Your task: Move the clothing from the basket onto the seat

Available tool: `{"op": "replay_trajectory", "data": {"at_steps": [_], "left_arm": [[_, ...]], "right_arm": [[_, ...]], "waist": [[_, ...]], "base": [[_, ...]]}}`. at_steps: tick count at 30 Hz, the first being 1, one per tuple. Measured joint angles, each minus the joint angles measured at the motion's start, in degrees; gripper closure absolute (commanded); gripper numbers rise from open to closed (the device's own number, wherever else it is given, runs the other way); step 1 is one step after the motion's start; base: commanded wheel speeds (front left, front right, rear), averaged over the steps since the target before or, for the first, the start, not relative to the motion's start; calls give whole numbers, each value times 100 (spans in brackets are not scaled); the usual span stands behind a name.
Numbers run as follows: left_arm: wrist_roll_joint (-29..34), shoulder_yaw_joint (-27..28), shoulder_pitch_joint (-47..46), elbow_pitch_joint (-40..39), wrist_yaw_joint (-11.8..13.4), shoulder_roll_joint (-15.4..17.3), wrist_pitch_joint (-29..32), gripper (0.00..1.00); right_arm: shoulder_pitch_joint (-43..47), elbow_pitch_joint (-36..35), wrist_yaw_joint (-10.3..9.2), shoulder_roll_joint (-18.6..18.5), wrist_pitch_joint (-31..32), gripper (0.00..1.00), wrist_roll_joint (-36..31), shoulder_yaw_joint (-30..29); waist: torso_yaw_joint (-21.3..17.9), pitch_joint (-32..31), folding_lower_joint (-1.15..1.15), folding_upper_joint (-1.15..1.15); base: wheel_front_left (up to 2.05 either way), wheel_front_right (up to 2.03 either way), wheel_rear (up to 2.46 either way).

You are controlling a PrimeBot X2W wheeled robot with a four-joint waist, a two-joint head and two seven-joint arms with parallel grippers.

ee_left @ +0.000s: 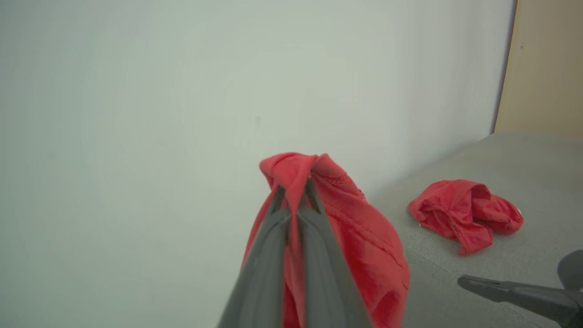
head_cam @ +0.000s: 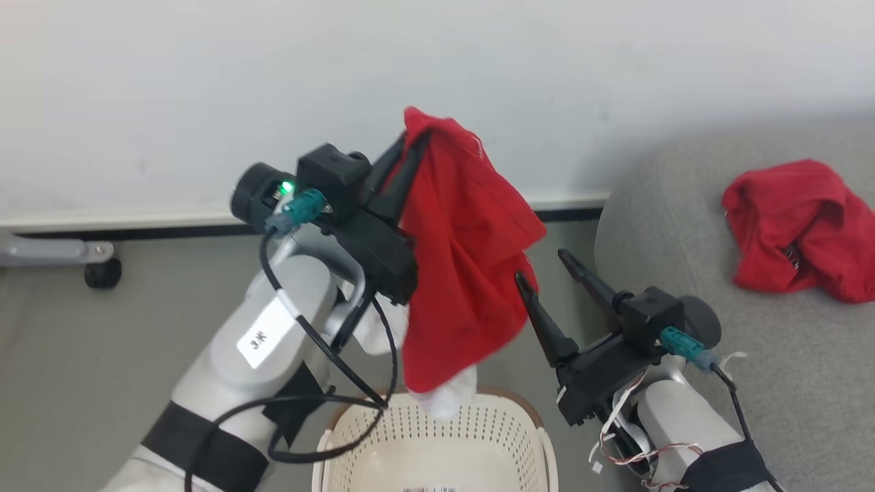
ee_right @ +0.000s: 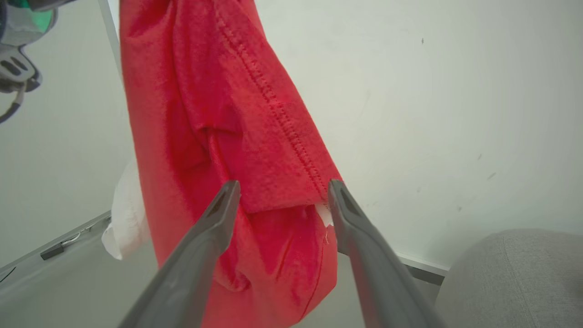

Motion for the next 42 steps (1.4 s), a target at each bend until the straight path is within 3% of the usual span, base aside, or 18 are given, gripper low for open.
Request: {"op": "replay_trajectory", "data": {"at_steps": [8, 15, 24, 42], "left_arm": [[-155, -218, 399, -197, -44, -59, 59, 100], [-169, -259, 652, -526, -44, -41, 145, 100], [-178, -337, 805, -1018, 15, -3, 296, 100], [-205, -459, 889, -1658, 107, -7, 570, 100]], "right_arm": [[342, 157, 23, 20, 0, 0, 14, 147], [606, -172, 30, 3, 0, 0, 21, 172], [653, -321, 46, -275, 0, 0, 70, -22], [-279, 455, 79, -68, 203, 0, 285, 1533]], "waist": [[104, -588, 0, 0], [252, -909, 0, 0], [388, -1039, 1, 1], [661, -901, 1, 1]], "base": [[0, 0, 0], [0, 0, 0], [0, 0, 0], [0, 0, 0]]}}
